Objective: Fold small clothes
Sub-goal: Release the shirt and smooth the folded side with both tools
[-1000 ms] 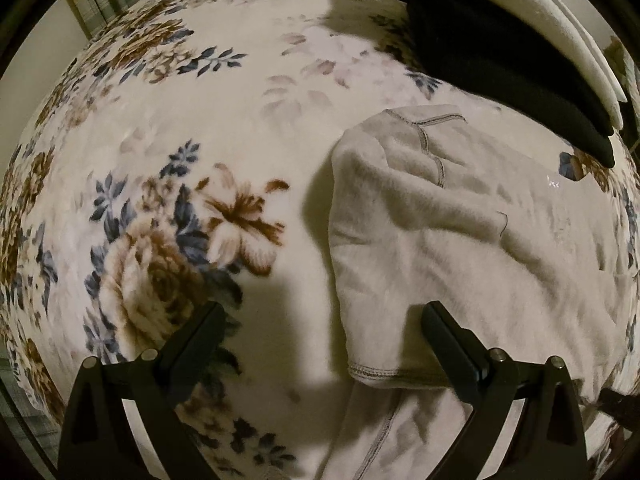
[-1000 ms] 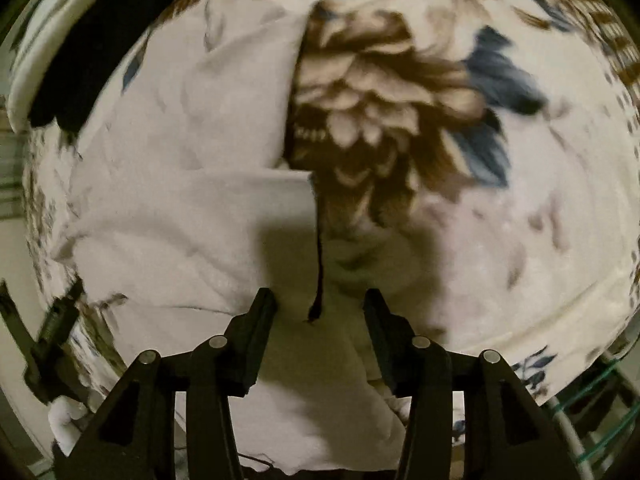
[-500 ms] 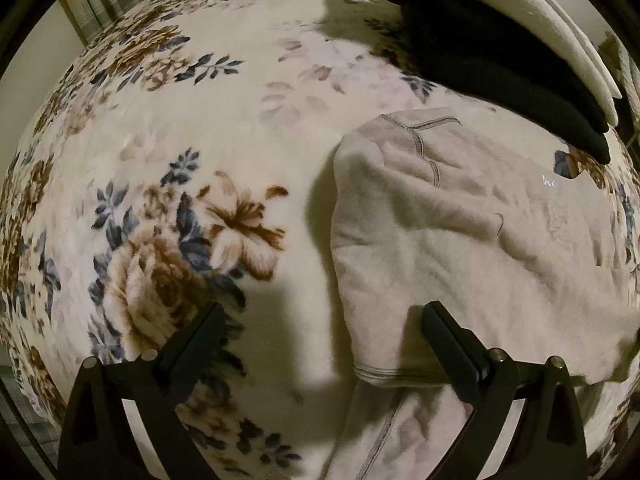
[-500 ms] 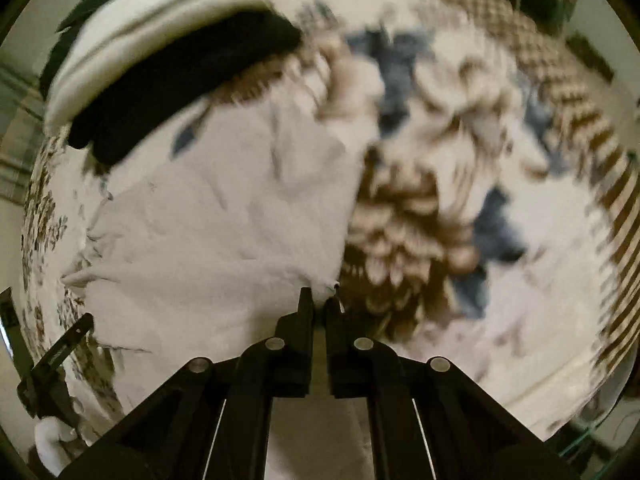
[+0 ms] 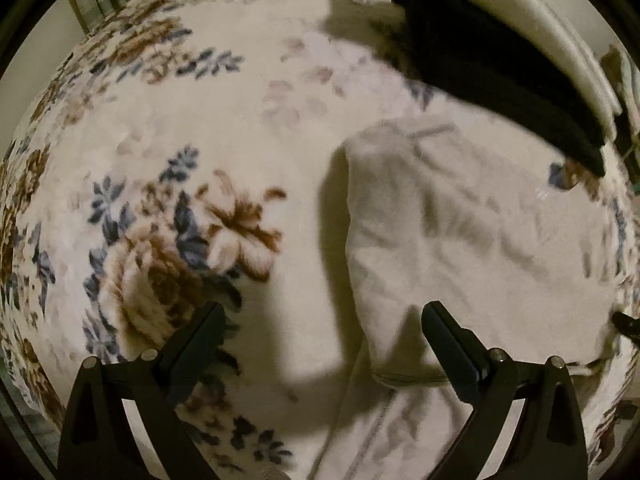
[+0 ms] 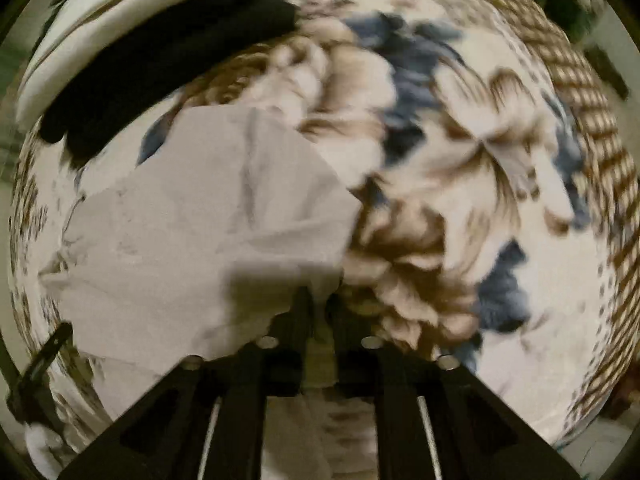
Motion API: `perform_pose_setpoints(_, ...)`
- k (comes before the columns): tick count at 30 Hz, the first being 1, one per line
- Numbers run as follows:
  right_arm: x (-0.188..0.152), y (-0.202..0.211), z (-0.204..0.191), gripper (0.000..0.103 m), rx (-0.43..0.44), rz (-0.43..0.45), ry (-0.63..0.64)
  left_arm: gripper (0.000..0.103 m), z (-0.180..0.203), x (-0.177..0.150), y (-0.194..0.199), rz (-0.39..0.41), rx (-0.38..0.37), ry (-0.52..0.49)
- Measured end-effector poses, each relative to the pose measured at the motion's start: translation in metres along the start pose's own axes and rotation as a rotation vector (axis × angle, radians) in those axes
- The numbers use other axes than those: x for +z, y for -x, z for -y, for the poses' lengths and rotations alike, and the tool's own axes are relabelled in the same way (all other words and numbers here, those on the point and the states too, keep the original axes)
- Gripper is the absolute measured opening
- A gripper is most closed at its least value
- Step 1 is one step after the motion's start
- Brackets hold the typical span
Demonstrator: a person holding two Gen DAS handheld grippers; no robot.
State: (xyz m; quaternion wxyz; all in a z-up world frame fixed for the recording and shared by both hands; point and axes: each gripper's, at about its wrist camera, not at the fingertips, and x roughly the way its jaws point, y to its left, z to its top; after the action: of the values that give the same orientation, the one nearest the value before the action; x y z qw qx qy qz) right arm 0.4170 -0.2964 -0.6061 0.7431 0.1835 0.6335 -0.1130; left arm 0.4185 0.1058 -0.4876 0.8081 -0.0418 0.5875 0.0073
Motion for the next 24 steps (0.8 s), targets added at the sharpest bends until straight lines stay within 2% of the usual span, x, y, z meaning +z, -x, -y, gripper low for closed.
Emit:
perform_pose_setpoints(1, -0.002, 0.007, 0.003, 0.040, 0.019, 0.032, -0.024, 0.101, 0.001, 0.001, 0.005, 0.017, -0.001, 0.000)
perform_pose_setpoints(2, -0.004, 0.014, 0.004, 0.044, 0.032, 0.062, -0.036, 0.101, 0.002, 0.003, 0.009, 0.031, -0.002, -0.002)
perform_pose_setpoints(3, -0.008, 0.025, 0.002, 0.045, 0.052, 0.108, -0.041, 0.101, 0.004, 0.004, 0.011, 0.043, -0.002, -0.006)
perform_pose_setpoints(6, -0.018, 0.035, -0.016, 0.046, 0.050, 0.168, -0.001, 0.101, 0.013, 0.009, -0.001, 0.038, 0.016, -0.016)
perform_pose_setpoints(8, -0.020, 0.026, -0.030, 0.046, 0.061, 0.157, 0.040, 0.101, 0.016, 0.009, -0.016, 0.013, 0.047, -0.032)
perform_pose_setpoints(10, -0.022, 0.009, -0.037, 0.046, 0.057, 0.126, 0.044, 0.101, 0.013, 0.005, -0.043, -0.045, 0.085, -0.044)
perform_pose_setpoints(11, -0.023, -0.002, -0.036, 0.046, 0.036, 0.113, 0.043, 0.103, 0.009, 0.004, -0.048, -0.053, 0.078, -0.034)
perform_pose_setpoints(13, -0.023, -0.017, -0.029, 0.046, -0.011, 0.098, 0.025, 0.103, -0.002, 0.005, -0.052, -0.064, 0.019, 0.007)
perform_pose_setpoints(15, -0.022, -0.026, -0.019, 0.046, 0.011, 0.075, -0.013, 0.103, -0.008, 0.007, -0.046, -0.065, 0.000, 0.013)
perform_pose_setpoints(18, -0.023, -0.016, -0.013, 0.046, 0.055, 0.078, -0.023, 0.103, -0.020, 0.003, -0.021, -0.040, -0.044, 0.029)
perform_pose_setpoints(21, -0.034, 0.004, 0.000, 0.056, 0.115, 0.076, -0.053, 0.103, -0.039, -0.019, 0.009, -0.031, -0.071, 0.047)
perform_pose_setpoints(24, -0.058, 0.029, 0.021, 0.057, 0.147, 0.063, -0.078, 0.103, -0.053, -0.061, 0.028, -0.072, -0.075, 0.052)
